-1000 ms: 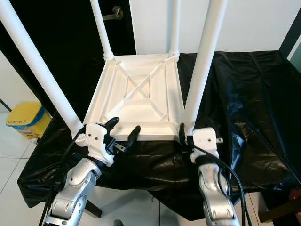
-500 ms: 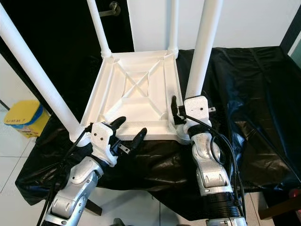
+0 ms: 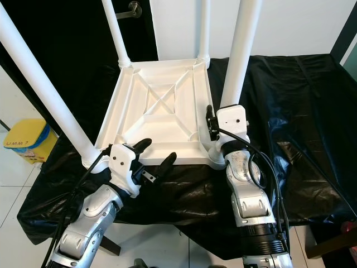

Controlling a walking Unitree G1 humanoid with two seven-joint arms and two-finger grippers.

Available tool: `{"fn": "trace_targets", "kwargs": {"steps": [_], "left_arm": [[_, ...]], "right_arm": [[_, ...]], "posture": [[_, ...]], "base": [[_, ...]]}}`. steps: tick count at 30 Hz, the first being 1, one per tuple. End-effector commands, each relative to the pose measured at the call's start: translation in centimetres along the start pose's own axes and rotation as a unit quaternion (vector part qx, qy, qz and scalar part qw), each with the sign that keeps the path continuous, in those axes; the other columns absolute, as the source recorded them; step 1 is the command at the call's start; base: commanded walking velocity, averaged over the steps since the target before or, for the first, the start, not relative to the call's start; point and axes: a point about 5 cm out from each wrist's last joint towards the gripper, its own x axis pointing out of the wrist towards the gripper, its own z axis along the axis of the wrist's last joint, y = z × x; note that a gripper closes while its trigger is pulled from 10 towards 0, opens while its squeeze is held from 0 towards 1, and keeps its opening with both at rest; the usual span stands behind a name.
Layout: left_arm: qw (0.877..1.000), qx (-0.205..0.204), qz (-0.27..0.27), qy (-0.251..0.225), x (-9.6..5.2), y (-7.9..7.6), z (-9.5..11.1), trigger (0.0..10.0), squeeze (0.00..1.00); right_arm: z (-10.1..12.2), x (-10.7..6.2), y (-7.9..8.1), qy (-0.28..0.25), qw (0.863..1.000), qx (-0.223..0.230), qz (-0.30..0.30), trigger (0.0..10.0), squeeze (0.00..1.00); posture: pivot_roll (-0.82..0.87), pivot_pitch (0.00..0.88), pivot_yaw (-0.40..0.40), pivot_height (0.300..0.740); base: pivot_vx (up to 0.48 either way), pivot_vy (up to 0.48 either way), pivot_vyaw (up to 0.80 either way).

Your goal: Building children table

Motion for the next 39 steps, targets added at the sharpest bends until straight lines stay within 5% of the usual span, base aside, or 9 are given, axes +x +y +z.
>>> {"fn": "trace_targets", "kwargs": {"steps": [1, 10, 14, 28, 34, 35, 36, 37, 39], "left_arm": [[0.999, 0.009, -0.040, 0.012, 0.3, -0.5, 0.1, 10.0, 0.00], [0.992, -0.008, 0.007, 0.126, 1.1, 0.1, -2.2, 10.0, 0.00], [0.986, -0.026, 0.045, 0.159, 1.6, 0.6, -2.6, 10.0, 0.00], [0.985, -0.037, 0.059, 0.160, 2.1, 1.4, -1.7, 10.0, 0.00], [0.984, -0.039, 0.065, 0.163, 2.2, 1.5, -1.5, 10.0, 0.00], [0.984, -0.038, 0.067, 0.163, 2.2, 1.6, -1.4, 10.0, 0.00], [0.984, -0.038, 0.067, 0.163, 2.2, 1.6, -1.4, 10.0, 0.00], [0.983, -0.039, 0.072, 0.164, 2.2, 1.7, -1.3, 10.0, 0.00], [0.982, -0.043, 0.083, 0.166, 2.2, 2.0, -1.2, 10.0, 0.00]], "right_arm": [[1.0, 0.4, -0.1, -0.017, 1.000, -0.009, -0.001, 10.0, 0.00], [1.4, 0.3, -0.6, -0.009, 1.000, -0.009, -0.013, 10.0, 0.00], [1.4, 0.2, -0.7, 0.008, 0.998, 0.058, -0.026, 10.0, 0.00], [3.8, 0.9, -1.3, -0.040, 0.999, -0.009, -0.016, 10.0, 0.00], [3.5, 0.8, -1.2, -0.023, 1.000, 0.013, -0.014, 10.0, 0.00], [3.2, 0.7, -1.1, -0.013, 0.999, 0.032, -0.010, 2.5, 0.00], [3.2, 0.7, -1.1, -0.013, 0.999, 0.032, -0.010, 2.5, 0.00], [3.0, 0.7, -1.0, -0.004, 0.999, 0.049, -0.008, 0.0, 0.00], [2.8, 0.6, -1.0, 0.008, 0.997, 0.076, -0.012, 0.0, 0.00]], "posture": [[-0.14, 0.051, 0.051, 0.740], [-0.14, 0.055, 0.046, 0.740], [-0.14, 0.053, 0.045, 0.740], [-0.14, 0.051, 0.045, 0.740], [-0.14, 0.054, 0.044, 0.740], [-0.14, 0.056, 0.044, 0.740], [-0.14, 0.056, 0.044, 0.740], [-0.14, 0.057, 0.044, 0.740], [-0.13, 0.058, 0.043, 0.740]], "base": [[0.000, 0.000, 0.00], [0.000, 0.000, 0.00], [0.000, 0.000, 0.00], [0.000, 0.000, 0.00], [0.000, 0.000, 0.00], [0.000, 0.000, 0.00], [0.000, 0.000, 0.00], [0.000, 0.000, 0.00], [0.000, 0.000, 0.00]]}}
